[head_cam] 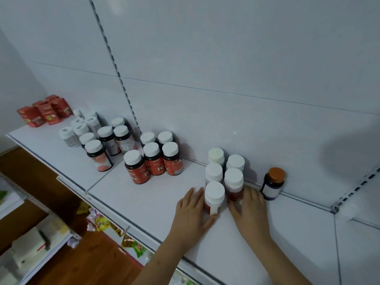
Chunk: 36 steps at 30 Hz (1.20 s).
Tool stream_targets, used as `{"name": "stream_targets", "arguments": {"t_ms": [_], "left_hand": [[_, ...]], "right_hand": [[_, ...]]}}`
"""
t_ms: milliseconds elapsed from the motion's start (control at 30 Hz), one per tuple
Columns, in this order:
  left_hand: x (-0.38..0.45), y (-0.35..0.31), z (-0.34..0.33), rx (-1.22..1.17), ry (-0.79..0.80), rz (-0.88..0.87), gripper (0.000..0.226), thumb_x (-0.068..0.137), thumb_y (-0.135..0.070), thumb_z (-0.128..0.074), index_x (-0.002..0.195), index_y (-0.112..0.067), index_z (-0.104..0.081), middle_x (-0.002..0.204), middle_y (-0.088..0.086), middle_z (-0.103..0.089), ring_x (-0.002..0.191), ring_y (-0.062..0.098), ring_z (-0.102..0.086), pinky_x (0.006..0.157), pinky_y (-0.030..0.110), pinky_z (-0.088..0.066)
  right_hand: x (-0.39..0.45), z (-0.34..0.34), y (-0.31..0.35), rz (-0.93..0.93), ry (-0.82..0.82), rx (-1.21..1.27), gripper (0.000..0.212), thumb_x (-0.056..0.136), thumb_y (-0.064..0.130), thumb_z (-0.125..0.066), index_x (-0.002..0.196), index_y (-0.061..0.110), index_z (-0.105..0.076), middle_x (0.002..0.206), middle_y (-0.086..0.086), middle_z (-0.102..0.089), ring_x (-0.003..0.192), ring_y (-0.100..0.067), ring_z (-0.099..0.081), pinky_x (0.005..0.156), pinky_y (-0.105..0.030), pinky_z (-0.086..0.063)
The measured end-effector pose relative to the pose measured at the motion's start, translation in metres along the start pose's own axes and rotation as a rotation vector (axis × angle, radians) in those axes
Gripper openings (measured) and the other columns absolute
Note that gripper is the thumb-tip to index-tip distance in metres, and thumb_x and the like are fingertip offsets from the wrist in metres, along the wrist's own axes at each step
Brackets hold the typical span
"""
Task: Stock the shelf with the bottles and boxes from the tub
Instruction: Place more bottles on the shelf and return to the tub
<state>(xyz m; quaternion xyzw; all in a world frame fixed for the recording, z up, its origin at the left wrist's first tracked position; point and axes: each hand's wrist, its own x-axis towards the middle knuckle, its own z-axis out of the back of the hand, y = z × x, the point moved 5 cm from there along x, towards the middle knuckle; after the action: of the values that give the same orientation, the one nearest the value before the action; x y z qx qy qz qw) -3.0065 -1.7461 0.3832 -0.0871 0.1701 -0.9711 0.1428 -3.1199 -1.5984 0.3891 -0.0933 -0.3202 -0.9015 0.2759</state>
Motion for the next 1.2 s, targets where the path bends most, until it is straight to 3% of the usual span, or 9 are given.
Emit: {"name": "stream_targets", "arguments": {"t_ms": [67,300,467,567,667,833,933,1033,1200], "left_hand": [[0.003,0.004,-0.006,0.067,-0.015,-0.048,0.083,0.089,-0.077,-0.010,0.156,-0.028,-0.018,0.163,-0.009,-0.012,0.151,0.015,-0.001,0.120,0.034,-0.011],[0.002,0.006,-0.013,0.151,-0.007,-0.113,0.080,0.093,-0.071,-0.011,0.154,-0.021,-0.025,0.162,-0.003,-0.020,0.151,0.017,-0.010,0.118,0.032,-0.009],[-0.020,0.005,-0.012,0.101,0.010,-0.099,0.073,0.093,-0.060,-0.038,0.149,-0.012,-0.039,0.154,0.006,-0.039,0.143,0.023,-0.034,0.119,0.034,-0.021],[-0.044,0.007,-0.010,0.103,0.007,-0.178,0.066,0.093,-0.055,-0.041,0.143,-0.012,-0.047,0.150,0.009,-0.045,0.138,0.027,-0.043,0.113,0.038,-0.029],[-0.072,0.008,-0.006,0.035,0.006,-0.275,0.061,0.094,-0.055,-0.038,0.143,-0.018,-0.048,0.154,0.006,-0.039,0.142,0.027,-0.036,0.115,0.039,-0.026],[-0.130,-0.001,0.002,-0.160,0.071,-0.415,0.063,0.094,-0.059,-0.026,0.147,-0.028,-0.040,0.159,-0.006,-0.027,0.148,0.014,-0.015,0.122,0.032,-0.006],[-0.168,-0.022,0.000,-0.282,0.093,-0.507,0.054,0.095,-0.052,-0.035,0.139,-0.025,-0.050,0.150,-0.006,-0.042,0.143,0.013,-0.028,0.120,0.033,-0.017],[-0.205,-0.052,-0.012,-0.360,0.125,-0.584,0.049,0.094,-0.048,-0.042,0.132,-0.021,-0.056,0.141,0.000,-0.051,0.134,0.019,-0.041,0.113,0.039,-0.034],[-0.267,-0.118,-0.038,-0.410,0.291,-0.710,0.058,0.090,-0.056,-0.040,0.134,-0.020,-0.055,0.140,0.003,-0.050,0.131,0.022,-0.043,0.105,0.044,-0.044]], "right_hand": [[0.001,-0.002,-0.003,-0.010,-0.012,-0.025,0.035,0.074,0.027,-0.082,0.094,0.013,-0.056,0.089,-0.002,-0.059,0.088,-0.025,-0.057,0.077,-0.034,-0.046],[-0.004,-0.003,-0.002,-0.043,-0.013,-0.004,0.045,0.078,0.023,-0.077,0.117,0.011,-0.057,0.106,-0.003,-0.061,0.102,-0.024,-0.056,0.091,-0.032,-0.046],[-0.036,0.005,0.003,-0.192,0.012,0.009,0.059,0.088,0.026,-0.066,0.141,0.011,-0.046,0.136,-0.005,-0.053,0.128,-0.023,-0.045,0.108,-0.031,-0.036],[-0.067,0.015,0.009,-0.292,0.016,0.000,0.059,0.093,0.030,-0.060,0.145,0.010,-0.041,0.145,-0.006,-0.046,0.135,-0.022,-0.038,0.113,-0.028,-0.028],[-0.101,0.034,0.025,-0.365,-0.046,0.063,0.055,0.095,0.030,-0.058,0.145,0.014,-0.042,0.146,-0.004,-0.045,0.135,-0.020,-0.037,0.111,-0.025,-0.028],[-0.166,0.069,0.053,-0.410,-0.167,0.049,0.051,0.097,0.032,-0.055,0.144,0.015,-0.044,0.145,-0.003,-0.046,0.134,-0.019,-0.038,0.110,-0.028,-0.029],[-0.217,0.094,0.068,-0.443,-0.241,0.029,0.048,0.099,0.033,-0.052,0.143,0.015,-0.044,0.142,-0.004,-0.047,0.131,-0.021,-0.040,0.107,-0.032,-0.033],[-0.273,0.122,0.078,-0.471,-0.287,-0.004,0.053,0.099,0.047,-0.044,0.143,0.018,-0.043,0.141,-0.002,-0.046,0.131,-0.018,-0.041,0.107,-0.032,-0.036],[-0.368,0.188,0.077,-0.602,-0.398,-0.110,0.057,0.099,0.048,-0.045,0.145,0.015,-0.044,0.144,-0.003,-0.047,0.134,-0.016,-0.037,0.108,-0.025,-0.030]]}}
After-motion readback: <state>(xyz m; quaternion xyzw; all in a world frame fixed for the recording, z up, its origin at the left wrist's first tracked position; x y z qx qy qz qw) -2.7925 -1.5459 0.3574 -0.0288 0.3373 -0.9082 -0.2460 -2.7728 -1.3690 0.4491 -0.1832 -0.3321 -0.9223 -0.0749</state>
